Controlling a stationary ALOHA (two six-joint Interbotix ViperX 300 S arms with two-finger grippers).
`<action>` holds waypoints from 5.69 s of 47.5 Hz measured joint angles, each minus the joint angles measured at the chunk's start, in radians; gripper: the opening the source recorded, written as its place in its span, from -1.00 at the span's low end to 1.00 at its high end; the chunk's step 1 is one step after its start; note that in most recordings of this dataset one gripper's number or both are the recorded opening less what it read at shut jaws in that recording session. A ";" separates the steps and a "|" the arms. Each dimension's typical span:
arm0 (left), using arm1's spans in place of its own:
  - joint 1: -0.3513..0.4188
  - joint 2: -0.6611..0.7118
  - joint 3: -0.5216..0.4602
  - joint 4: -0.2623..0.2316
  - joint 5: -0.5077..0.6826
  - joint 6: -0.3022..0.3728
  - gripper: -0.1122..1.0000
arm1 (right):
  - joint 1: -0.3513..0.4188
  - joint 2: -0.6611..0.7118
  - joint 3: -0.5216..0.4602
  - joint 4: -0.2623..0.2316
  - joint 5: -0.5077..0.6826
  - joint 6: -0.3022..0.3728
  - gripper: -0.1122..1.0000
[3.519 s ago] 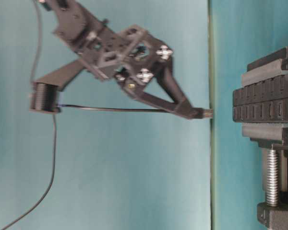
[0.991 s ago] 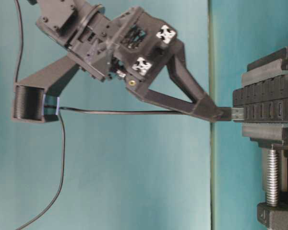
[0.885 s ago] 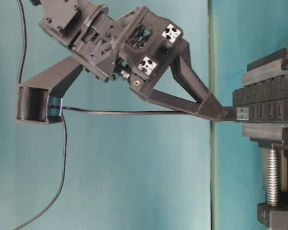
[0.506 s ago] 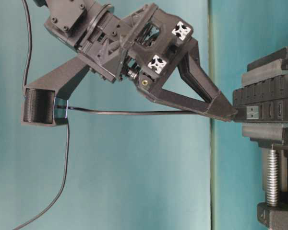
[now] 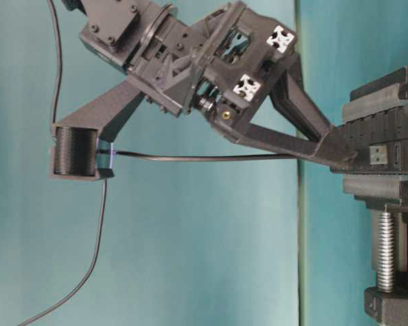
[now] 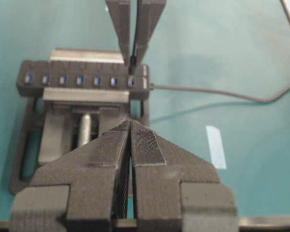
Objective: Insert the USB into the front port of the fixed hub.
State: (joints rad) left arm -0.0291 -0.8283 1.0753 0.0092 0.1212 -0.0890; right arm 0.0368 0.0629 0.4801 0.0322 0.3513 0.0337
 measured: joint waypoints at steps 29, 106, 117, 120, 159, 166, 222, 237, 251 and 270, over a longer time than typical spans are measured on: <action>0.000 0.000 0.003 -0.002 -0.002 0.000 -0.80 | 0.003 0.003 0.002 0.000 -0.008 0.000 -0.65; 0.000 0.000 0.008 0.000 -0.018 0.000 -0.80 | 0.003 0.017 -0.008 -0.023 0.051 0.000 -0.65; 0.000 -0.002 0.008 -0.002 -0.018 0.000 -0.80 | 0.003 0.020 -0.008 -0.025 0.048 0.000 -0.65; 0.000 0.000 0.008 0.000 -0.018 0.000 -0.80 | 0.003 0.021 -0.008 -0.025 0.046 0.000 -0.65; 0.000 -0.005 0.011 -0.002 -0.018 0.000 -0.80 | -0.006 0.029 0.008 -0.025 -0.026 0.000 -0.65; 0.000 -0.006 0.011 -0.002 -0.020 0.000 -0.80 | -0.006 0.028 0.017 -0.023 -0.034 0.000 -0.65; 0.000 -0.011 0.020 0.000 -0.020 -0.002 -0.80 | -0.006 0.029 0.064 0.002 -0.091 0.002 -0.65; 0.000 -0.011 0.021 -0.002 -0.020 -0.002 -0.80 | 0.000 0.040 0.064 0.000 -0.075 0.002 -0.65; 0.000 -0.009 0.023 0.000 -0.020 -0.002 -0.80 | 0.000 0.041 0.063 0.002 -0.072 0.002 -0.65; 0.000 -0.011 0.023 0.000 -0.026 -0.002 -0.80 | 0.000 0.038 0.060 0.002 -0.071 0.000 -0.65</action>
State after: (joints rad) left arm -0.0291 -0.8391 1.0983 0.0092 0.0951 -0.0905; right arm 0.0368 0.1012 0.5400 0.0337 0.2807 0.0337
